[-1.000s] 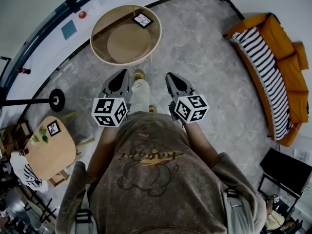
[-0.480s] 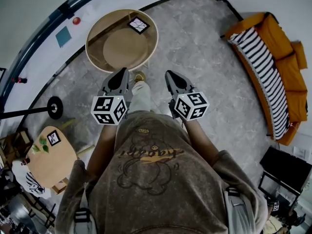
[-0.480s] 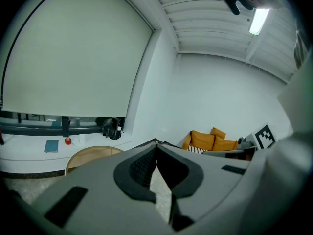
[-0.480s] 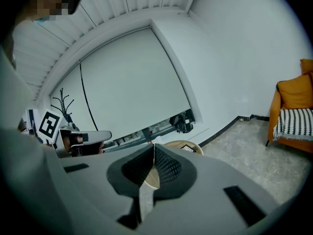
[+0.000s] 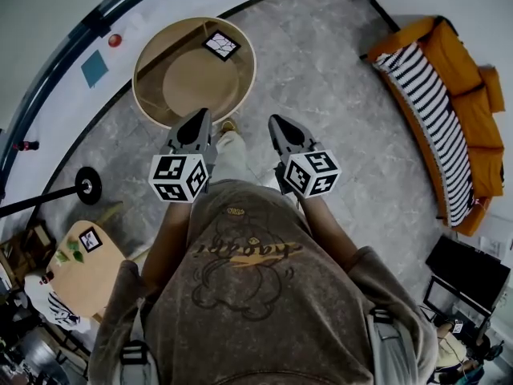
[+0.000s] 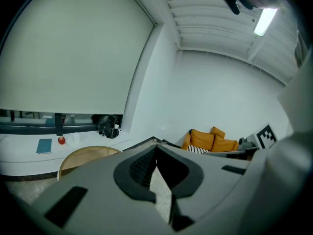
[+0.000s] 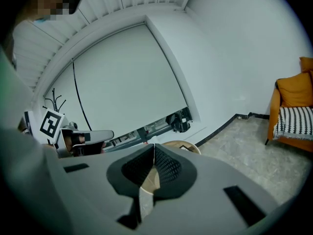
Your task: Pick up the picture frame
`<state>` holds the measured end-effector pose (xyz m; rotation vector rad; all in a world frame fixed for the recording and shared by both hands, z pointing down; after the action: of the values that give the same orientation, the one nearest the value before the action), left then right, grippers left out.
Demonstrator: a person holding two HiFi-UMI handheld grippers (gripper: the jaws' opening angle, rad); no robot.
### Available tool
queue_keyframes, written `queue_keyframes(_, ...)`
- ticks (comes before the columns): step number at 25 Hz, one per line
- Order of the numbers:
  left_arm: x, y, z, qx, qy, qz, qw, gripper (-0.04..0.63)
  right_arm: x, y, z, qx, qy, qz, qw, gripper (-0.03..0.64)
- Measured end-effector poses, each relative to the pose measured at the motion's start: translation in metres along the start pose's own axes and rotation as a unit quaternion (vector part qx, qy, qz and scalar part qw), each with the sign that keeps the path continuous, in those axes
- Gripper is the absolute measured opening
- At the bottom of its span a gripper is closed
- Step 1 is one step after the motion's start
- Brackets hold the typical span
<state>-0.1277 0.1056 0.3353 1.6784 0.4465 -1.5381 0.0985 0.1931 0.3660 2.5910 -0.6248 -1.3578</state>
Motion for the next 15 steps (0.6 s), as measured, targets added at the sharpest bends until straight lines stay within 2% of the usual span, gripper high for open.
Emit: queue_keyframes(15,0.036,0.079,0.077,-0.005,-0.005,0.016,0.9998,0.018,0.061,0.1,-0.008,-0.002,0.002,0.015,1.0,0.02)
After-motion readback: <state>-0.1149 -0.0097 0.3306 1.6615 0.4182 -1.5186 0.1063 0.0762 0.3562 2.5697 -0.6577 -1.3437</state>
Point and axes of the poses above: the fingertips, and each gripper's own axes: y forward along the fingers, z to its left, x out of its top, the point moved 9 cm from there along -y, backward along the fingers, and after that the axes turned 13 degrees about y, right-handed, at the moved point
